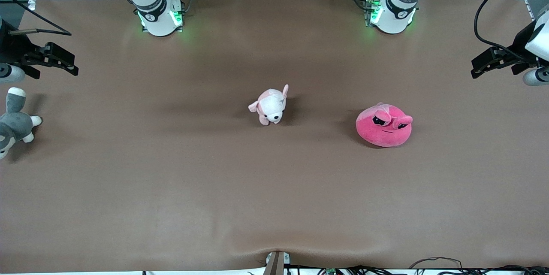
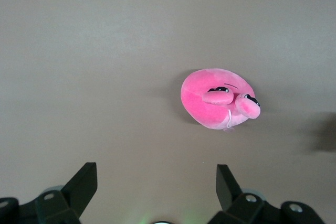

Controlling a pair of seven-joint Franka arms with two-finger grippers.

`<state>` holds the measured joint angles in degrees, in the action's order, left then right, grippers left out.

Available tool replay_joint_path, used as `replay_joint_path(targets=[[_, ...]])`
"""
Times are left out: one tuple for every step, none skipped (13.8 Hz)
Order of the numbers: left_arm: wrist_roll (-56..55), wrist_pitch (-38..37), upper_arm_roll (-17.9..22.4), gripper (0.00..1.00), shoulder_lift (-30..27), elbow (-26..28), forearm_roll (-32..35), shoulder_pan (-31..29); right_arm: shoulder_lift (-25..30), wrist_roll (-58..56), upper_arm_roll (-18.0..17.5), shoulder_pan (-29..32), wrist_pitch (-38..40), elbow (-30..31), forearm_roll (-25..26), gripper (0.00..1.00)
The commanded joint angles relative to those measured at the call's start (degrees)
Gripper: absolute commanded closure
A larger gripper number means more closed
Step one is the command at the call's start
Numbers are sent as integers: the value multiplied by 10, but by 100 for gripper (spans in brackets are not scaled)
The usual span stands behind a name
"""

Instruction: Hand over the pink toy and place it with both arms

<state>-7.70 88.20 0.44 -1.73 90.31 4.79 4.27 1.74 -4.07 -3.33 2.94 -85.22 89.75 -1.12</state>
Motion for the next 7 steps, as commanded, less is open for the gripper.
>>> replay_joint_path(targets=[[16, -5, 1, 0, 4, -12, -9, -3, -4, 3, -5, 9, 6, -7, -8, 0], [15, -5, 2, 0, 4, -13, -8, -4, -4, 2, -6, 8, 6, -7, -8, 0], [15, -5, 2, 0, 4, -13, -7, -4, -4, 3, -5, 9, 6, -7, -9, 0], [15, -5, 2, 0, 4, -14, -5, -4, -4, 3, -5, 9, 6, -7, -9, 0], [14, -7, 2, 0, 4, -15, -7, -3, -4, 2, -5, 9, 7, -7, -9, 0], [14, -14, 2, 0, 5, -14, -7, -2, -5, 3, -5, 10, 6, -7, -9, 0], [8, -21, 2, 0, 5, -12, -8, -1, -5, 3, -5, 9, 6, -7, -9, 0]])
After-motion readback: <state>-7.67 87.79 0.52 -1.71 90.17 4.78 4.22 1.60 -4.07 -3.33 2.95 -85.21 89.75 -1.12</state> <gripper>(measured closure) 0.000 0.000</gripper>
